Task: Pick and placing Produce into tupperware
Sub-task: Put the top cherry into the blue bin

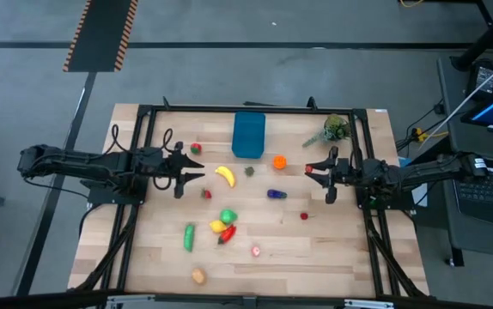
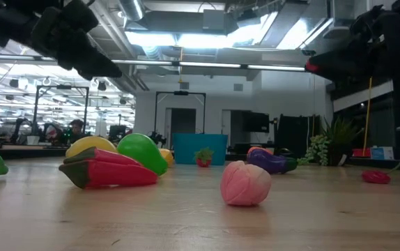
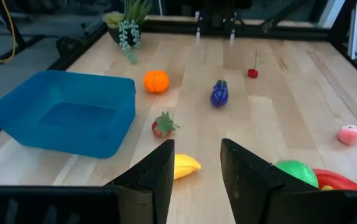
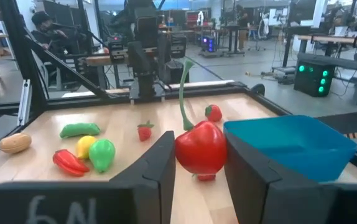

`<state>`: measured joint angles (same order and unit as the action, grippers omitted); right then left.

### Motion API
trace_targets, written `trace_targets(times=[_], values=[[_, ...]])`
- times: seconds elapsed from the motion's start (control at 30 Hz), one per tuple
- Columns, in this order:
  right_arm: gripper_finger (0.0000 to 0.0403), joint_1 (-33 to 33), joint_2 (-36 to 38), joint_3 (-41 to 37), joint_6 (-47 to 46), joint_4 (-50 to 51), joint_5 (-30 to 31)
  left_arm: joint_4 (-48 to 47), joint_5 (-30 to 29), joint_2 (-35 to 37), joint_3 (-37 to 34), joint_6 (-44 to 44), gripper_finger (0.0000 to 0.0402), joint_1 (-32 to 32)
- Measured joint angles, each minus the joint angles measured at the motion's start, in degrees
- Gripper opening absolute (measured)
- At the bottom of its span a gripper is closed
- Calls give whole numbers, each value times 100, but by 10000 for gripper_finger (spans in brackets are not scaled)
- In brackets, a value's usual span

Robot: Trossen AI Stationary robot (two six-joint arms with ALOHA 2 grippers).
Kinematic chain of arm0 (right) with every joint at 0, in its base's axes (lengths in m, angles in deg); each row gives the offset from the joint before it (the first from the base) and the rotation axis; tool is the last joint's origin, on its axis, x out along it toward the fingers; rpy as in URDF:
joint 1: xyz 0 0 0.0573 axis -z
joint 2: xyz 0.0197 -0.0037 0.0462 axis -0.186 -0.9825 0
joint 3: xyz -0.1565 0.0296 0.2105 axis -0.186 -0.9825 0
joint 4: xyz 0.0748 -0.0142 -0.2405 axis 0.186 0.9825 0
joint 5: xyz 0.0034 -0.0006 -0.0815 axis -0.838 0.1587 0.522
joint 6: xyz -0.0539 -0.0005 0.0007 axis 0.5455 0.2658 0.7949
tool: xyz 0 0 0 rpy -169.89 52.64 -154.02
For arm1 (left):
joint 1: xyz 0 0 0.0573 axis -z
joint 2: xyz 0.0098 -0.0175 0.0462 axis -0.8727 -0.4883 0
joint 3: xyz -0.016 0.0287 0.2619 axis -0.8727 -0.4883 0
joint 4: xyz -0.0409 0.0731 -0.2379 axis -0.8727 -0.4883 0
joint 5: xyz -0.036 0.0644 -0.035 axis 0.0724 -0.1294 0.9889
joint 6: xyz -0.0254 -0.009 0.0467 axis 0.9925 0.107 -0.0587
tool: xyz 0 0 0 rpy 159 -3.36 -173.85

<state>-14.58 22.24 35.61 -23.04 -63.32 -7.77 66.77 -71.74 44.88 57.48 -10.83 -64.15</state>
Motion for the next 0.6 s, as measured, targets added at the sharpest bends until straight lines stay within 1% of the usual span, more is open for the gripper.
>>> trace_targets(times=[0.1,0.27,0.4,0.6], values=[[113,0,-204,18,-5,40,0,529,0,120,-334,8,124,0],[113,13,-680,347,93,34,1,656,1,488,-483,34,124,0],[113,225,-1228,659,142,61,2,558,6,766,-486,-89,124,0],[113,776,-2302,1251,159,420,-50,61,13,1106,-486,-146,124,-26]])
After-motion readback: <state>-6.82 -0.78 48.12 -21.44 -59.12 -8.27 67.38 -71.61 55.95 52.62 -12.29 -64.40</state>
